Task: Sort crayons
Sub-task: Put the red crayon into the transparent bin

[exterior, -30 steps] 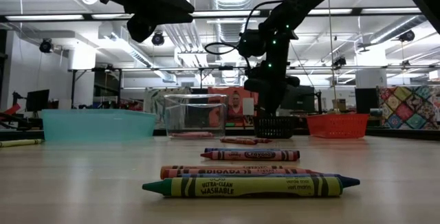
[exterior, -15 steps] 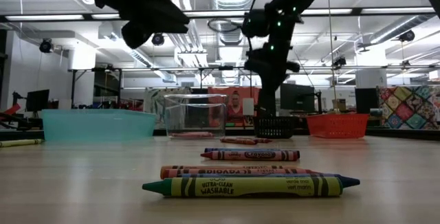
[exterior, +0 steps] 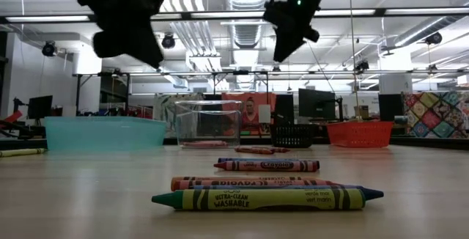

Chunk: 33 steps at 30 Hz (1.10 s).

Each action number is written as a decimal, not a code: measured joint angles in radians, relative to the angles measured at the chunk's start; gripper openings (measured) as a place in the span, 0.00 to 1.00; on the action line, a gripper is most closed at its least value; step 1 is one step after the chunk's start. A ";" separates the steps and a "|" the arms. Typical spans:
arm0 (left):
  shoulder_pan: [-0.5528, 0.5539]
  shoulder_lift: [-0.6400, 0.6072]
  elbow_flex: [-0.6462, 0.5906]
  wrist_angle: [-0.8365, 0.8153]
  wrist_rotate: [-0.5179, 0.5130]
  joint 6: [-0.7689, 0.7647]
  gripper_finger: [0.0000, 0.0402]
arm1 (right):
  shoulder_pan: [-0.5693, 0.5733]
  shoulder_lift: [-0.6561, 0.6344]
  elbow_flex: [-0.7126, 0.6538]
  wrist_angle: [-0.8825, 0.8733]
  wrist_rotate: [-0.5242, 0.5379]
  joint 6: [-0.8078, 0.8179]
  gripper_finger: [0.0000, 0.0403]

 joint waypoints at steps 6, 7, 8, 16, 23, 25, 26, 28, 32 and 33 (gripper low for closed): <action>-0.044 0.004 -0.003 -0.168 0.040 -0.232 0.19 | 0.076 -0.045 -0.003 0.010 0.009 -0.022 0.18; -0.058 0.007 -0.006 -0.182 0.053 -0.276 0.19 | 0.087 -0.047 -0.004 0.011 0.008 -0.028 0.17; -0.073 0.013 -0.007 -0.189 0.060 -0.317 0.19 | 0.097 -0.047 -0.004 0.011 0.008 -0.036 0.17; -0.215 0.095 -0.007 -0.194 0.221 -0.587 0.19 | 0.151 -0.047 -0.012 0.012 0.008 -0.053 0.17; -0.327 0.181 -0.007 -0.244 0.319 -0.815 0.19 | 0.176 -0.047 -0.016 0.013 0.008 -0.056 0.17; -0.341 0.195 -0.007 -0.269 0.317 -0.853 0.19 | 0.180 -0.046 -0.016 0.017 0.008 -0.056 0.17; -0.347 0.198 -0.007 -0.284 0.318 -0.868 0.19 | 0.182 -0.046 -0.017 0.020 0.009 -0.057 0.16; -0.358 0.204 -0.007 -0.304 0.316 -0.896 0.19 | 0.183 -0.046 -0.017 0.020 0.008 -0.056 0.16; -0.383 0.223 -0.007 -0.381 0.316 -0.959 0.19 | 0.189 -0.046 -0.017 0.020 0.008 -0.056 0.16; -0.390 0.230 -0.007 -0.403 0.316 -0.977 0.19 | 0.191 -0.046 -0.017 0.020 0.008 -0.056 0.16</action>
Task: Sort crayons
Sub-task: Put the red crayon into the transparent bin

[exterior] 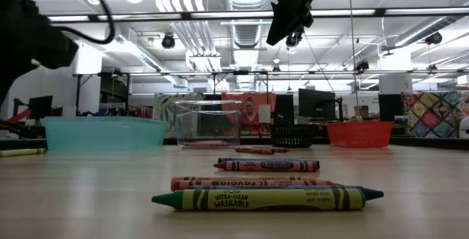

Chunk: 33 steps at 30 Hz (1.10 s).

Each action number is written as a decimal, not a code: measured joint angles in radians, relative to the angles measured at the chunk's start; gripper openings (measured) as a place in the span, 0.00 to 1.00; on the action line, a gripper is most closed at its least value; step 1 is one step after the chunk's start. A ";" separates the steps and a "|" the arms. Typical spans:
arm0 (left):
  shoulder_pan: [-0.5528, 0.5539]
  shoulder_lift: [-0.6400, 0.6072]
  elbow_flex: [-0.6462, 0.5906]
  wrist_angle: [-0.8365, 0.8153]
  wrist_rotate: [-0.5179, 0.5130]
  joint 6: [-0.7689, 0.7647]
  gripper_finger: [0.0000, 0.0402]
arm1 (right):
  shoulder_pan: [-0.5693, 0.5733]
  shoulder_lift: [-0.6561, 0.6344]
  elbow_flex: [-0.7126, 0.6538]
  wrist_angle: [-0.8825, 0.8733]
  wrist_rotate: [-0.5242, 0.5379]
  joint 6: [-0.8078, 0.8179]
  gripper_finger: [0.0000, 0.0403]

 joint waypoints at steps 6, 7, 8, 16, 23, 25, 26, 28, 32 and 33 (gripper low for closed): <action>-0.029 0.044 0.000 -0.018 0.000 -0.035 0.22 | 0.003 0.000 0.000 0.000 0.000 0.003 0.15; -0.033 0.053 0.000 -0.018 0.000 -0.039 0.24 | 0.003 0.000 0.000 0.000 0.000 0.003 0.15; -0.036 0.063 0.000 -0.018 0.002 -0.040 0.25 | 0.003 0.000 0.000 0.000 0.000 0.003 0.15; -0.044 0.144 0.000 -0.016 0.028 -0.041 0.31 | 0.005 0.001 0.000 -0.001 0.000 0.003 0.15; -0.044 0.188 0.001 -0.007 0.043 -0.038 0.30 | 0.007 0.001 -0.007 -0.002 0.000 0.004 0.15; -0.046 0.191 0.002 -0.006 0.043 -0.037 0.30 | 0.007 0.001 -0.011 -0.002 0.000 0.004 0.15; -0.047 0.191 0.002 -0.006 0.043 -0.037 0.30 | 0.007 0.001 -0.013 -0.002 0.000 0.004 0.15; -0.047 0.191 0.002 -0.004 0.043 -0.037 0.30 | 0.007 0.001 -0.015 -0.001 0.000 0.004 0.15; -0.049 0.190 0.001 0.007 0.042 -0.037 0.30 | 0.007 0.001 -0.016 -0.001 0.000 0.012 0.15; -0.049 0.190 0.000 0.011 0.040 -0.037 0.30 | 0.007 0.001 -0.016 -0.001 0.000 0.011 0.15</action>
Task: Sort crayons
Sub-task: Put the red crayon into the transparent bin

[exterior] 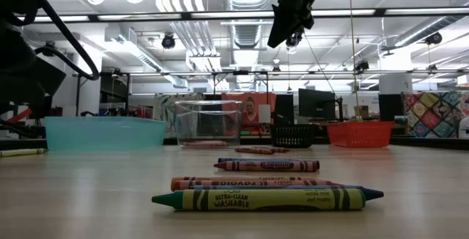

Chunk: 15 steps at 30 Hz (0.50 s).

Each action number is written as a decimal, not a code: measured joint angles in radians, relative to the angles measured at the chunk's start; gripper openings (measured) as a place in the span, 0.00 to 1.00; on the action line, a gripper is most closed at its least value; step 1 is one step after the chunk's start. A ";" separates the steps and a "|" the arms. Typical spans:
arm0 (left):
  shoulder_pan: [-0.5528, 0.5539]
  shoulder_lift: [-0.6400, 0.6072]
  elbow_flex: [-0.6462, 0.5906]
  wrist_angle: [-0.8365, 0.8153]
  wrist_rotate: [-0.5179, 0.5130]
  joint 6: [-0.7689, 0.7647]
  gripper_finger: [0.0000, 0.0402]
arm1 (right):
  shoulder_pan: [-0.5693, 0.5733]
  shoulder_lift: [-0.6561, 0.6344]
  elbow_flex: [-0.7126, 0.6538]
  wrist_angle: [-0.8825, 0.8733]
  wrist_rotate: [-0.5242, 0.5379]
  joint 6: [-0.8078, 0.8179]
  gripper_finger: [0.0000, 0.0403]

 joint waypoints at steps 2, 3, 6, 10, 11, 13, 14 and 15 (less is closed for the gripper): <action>-0.001 0.000 0.000 0.004 -0.004 -0.002 0.30 | 0.000 0.000 0.000 0.000 0.000 0.000 0.15; -0.001 0.000 0.000 0.006 -0.006 -0.003 0.30 | 0.000 0.000 0.000 0.000 0.000 0.000 0.15; -0.001 0.000 -0.001 0.012 -0.010 -0.008 0.28 | 0.000 0.000 0.000 0.000 0.000 -0.004 0.15; -0.002 0.000 -0.001 0.021 -0.014 -0.010 0.20 | 0.000 0.000 0.000 0.000 0.000 -0.005 0.15; -0.002 0.000 -0.001 0.024 -0.016 -0.010 0.18 | 0.000 0.000 0.000 0.000 0.000 -0.005 0.15; -0.002 0.000 -0.001 0.027 -0.020 -0.010 0.14 | 0.000 0.000 0.000 0.000 0.000 -0.006 0.15; -0.002 0.000 -0.001 0.029 -0.022 -0.010 0.12 | 0.000 0.000 0.000 0.000 0.000 -0.006 0.15; -0.002 0.000 0.000 0.030 -0.025 -0.010 0.10 | 0.000 0.000 0.000 0.001 0.000 -0.007 0.15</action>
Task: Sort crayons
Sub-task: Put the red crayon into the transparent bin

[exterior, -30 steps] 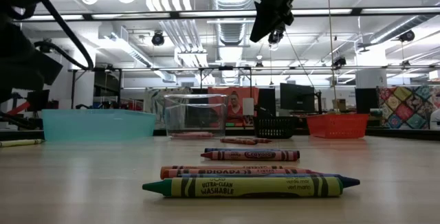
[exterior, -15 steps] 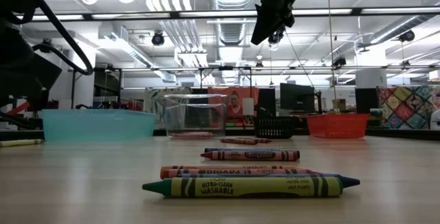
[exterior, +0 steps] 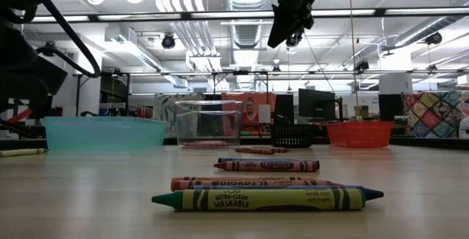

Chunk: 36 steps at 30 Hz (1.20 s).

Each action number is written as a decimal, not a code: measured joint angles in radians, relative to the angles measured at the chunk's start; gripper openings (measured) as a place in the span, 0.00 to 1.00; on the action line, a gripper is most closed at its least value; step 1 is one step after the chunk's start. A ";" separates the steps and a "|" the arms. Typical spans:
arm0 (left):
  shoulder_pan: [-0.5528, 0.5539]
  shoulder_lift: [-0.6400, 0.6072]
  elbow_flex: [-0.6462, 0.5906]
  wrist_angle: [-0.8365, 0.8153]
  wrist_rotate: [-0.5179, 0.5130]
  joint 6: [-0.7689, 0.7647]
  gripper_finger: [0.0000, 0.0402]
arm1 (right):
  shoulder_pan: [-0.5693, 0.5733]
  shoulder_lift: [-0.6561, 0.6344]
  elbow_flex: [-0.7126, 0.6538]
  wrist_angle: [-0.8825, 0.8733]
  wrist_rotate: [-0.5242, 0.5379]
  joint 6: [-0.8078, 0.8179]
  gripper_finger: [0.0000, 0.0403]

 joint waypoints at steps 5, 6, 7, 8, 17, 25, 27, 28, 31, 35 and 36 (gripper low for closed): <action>-0.001 0.000 0.000 0.002 -0.017 0.000 0.03 | 0.000 0.000 0.000 0.000 0.000 -0.011 0.15; -0.001 0.000 0.001 0.001 -0.019 0.000 0.02 | 0.000 0.000 0.000 0.000 0.000 -0.013 0.15; -0.001 0.000 0.004 -0.002 -0.022 0.000 0.01 | 0.000 0.000 0.000 0.000 0.000 -0.015 0.15; -0.001 0.001 0.009 -0.005 -0.026 0.000 0.01 | 0.000 0.000 0.000 -0.001 0.000 -0.015 0.15; 0.011 0.000 0.093 0.006 -0.113 0.049 0.00 | 0.000 0.000 0.000 -0.027 0.000 -0.030 0.15; 0.103 -0.046 0.165 -0.006 -0.260 0.262 0.00 | 0.001 -0.002 0.000 -0.169 -0.013 -0.005 0.15; 0.137 -0.063 0.172 -0.004 -0.308 0.333 0.00 | 0.006 -0.004 0.000 -0.211 -0.034 -0.002 0.15; 0.155 -0.073 0.178 -0.004 -0.332 0.374 0.00 | 0.012 -0.006 0.000 -0.224 -0.037 -0.002 0.15; 0.215 -0.111 0.183 0.017 -0.406 0.505 0.00 | 0.033 -0.016 0.000 -0.242 -0.052 -0.004 0.15; 0.311 -0.154 0.183 0.099 -0.496 0.701 0.00 | 0.070 -0.043 -0.007 -0.247 -0.056 -0.003 0.15; 0.337 -0.164 0.183 0.128 -0.508 0.756 0.00 | 0.080 -0.054 -0.014 -0.244 -0.056 -0.001 0.15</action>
